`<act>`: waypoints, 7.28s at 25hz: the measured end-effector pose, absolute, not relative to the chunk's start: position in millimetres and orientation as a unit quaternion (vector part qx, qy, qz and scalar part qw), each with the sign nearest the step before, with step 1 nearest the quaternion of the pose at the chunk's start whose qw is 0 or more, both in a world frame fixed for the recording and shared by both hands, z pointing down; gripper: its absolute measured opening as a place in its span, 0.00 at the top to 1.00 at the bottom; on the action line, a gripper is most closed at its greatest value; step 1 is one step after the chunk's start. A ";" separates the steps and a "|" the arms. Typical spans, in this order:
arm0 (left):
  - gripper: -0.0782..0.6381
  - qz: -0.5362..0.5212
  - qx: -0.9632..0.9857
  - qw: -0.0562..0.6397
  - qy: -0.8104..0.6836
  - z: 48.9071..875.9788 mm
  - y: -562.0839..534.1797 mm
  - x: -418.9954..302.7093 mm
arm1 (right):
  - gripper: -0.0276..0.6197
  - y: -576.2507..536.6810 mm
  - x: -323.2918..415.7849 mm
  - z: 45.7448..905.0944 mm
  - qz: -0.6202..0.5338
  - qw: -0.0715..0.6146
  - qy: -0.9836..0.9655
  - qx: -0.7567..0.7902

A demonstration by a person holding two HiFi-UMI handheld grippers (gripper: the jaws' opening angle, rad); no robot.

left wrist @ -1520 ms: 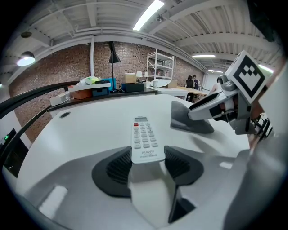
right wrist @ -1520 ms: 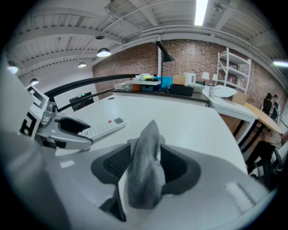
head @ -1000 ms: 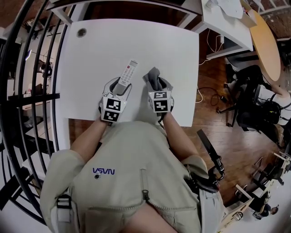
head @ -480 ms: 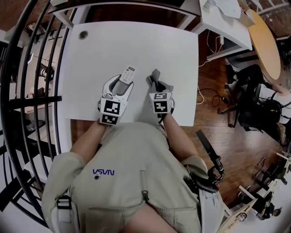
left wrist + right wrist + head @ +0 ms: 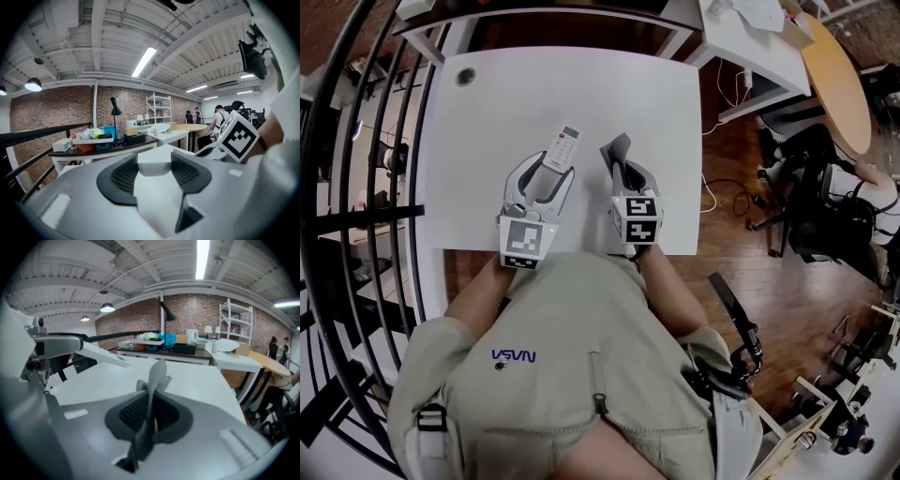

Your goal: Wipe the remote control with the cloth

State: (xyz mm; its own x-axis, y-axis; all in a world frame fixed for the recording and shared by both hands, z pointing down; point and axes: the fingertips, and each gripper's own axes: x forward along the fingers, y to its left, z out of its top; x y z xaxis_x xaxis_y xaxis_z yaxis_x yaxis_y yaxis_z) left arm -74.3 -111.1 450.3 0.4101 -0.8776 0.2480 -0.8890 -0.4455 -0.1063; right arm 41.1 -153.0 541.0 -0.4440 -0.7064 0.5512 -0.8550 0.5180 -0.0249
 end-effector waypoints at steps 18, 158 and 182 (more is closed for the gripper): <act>0.57 0.016 0.867 -0.122 -0.483 308.5 -85.8 -49.8 | 0.93 -161.9 34.5 295.4 0.017 0.026 -0.893 0.450; 0.59 -0.429 0.582 0.591 -0.359 401.7 -128.0 -98.0 | 0.93 -98.2 -61.1 386.4 0.018 0.055 -0.955 0.291; 0.59 -0.424 0.597 0.577 -0.362 399.0 -130.4 -98.8 | 0.93 -112.7 -57.3 414.6 0.066 0.080 -0.941 0.322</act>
